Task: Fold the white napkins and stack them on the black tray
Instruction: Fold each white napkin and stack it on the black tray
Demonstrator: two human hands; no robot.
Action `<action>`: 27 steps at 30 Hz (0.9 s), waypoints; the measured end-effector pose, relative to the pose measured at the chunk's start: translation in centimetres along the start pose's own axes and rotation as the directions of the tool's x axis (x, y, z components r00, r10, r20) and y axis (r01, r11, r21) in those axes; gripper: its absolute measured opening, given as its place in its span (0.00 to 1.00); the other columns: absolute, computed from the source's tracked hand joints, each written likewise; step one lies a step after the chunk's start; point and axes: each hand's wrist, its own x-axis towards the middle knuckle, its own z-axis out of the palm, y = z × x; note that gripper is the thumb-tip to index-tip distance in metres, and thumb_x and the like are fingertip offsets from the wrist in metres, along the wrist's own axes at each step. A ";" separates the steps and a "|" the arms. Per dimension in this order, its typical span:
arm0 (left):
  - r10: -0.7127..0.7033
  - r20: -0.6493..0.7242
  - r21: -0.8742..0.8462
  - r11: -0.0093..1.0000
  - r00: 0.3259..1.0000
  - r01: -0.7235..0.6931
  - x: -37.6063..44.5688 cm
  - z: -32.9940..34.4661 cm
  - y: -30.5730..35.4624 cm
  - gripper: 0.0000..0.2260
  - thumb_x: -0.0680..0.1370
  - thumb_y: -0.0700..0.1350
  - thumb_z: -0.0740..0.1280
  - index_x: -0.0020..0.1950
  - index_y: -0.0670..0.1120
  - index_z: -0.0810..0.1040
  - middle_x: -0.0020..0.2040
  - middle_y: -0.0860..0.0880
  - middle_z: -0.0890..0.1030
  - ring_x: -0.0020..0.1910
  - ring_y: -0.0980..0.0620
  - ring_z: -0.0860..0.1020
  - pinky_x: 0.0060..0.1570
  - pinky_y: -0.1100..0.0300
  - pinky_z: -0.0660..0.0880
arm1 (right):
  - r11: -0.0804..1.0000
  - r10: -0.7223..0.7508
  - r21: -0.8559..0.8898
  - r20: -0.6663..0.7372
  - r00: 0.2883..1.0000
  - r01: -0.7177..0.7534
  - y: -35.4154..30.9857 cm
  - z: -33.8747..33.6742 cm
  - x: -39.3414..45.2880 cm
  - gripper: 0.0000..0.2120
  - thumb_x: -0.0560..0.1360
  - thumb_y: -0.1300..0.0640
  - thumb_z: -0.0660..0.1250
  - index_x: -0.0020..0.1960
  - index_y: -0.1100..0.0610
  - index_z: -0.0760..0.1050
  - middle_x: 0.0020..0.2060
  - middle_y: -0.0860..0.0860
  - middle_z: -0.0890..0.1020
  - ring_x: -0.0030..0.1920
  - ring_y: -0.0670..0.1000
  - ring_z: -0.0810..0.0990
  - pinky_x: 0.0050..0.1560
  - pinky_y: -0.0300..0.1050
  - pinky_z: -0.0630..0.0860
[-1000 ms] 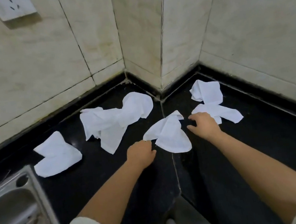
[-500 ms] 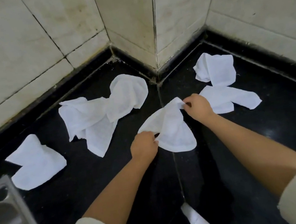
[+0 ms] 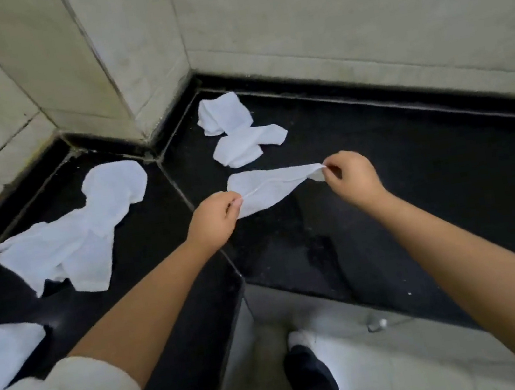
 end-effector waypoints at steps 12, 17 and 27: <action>0.169 0.016 -0.027 0.985 0.985 -0.169 10.5 7.7 18.9 0.11 0.79 0.39 0.57 0.48 0.35 0.77 0.48 0.37 0.80 0.49 0.41 0.76 0.45 0.56 0.67 | 0.925 0.354 -0.043 -0.264 0.897 -0.378 15.9 -15.7 -2.6 0.11 0.76 0.60 0.60 0.51 0.62 0.80 0.49 0.61 0.82 0.53 0.60 0.77 0.50 0.48 0.73; 0.296 -0.178 0.061 0.955 0.938 -0.290 14.0 8.3 24.1 0.12 0.80 0.40 0.58 0.52 0.35 0.79 0.50 0.37 0.80 0.53 0.41 0.75 0.46 0.57 0.64 | 0.947 0.267 -0.052 -0.414 0.870 -0.316 20.2 -20.0 -0.4 0.12 0.77 0.59 0.62 0.52 0.65 0.79 0.50 0.62 0.82 0.53 0.60 0.77 0.51 0.46 0.69; 0.085 0.702 0.239 0.907 0.707 -0.346 11.3 12.2 19.5 0.10 0.79 0.41 0.60 0.43 0.38 0.78 0.42 0.47 0.76 0.39 0.53 0.74 0.37 0.64 0.67 | 0.984 0.143 -0.148 0.369 0.918 -0.094 23.8 -13.0 -9.1 0.08 0.74 0.62 0.64 0.48 0.65 0.80 0.46 0.61 0.82 0.49 0.59 0.79 0.50 0.46 0.71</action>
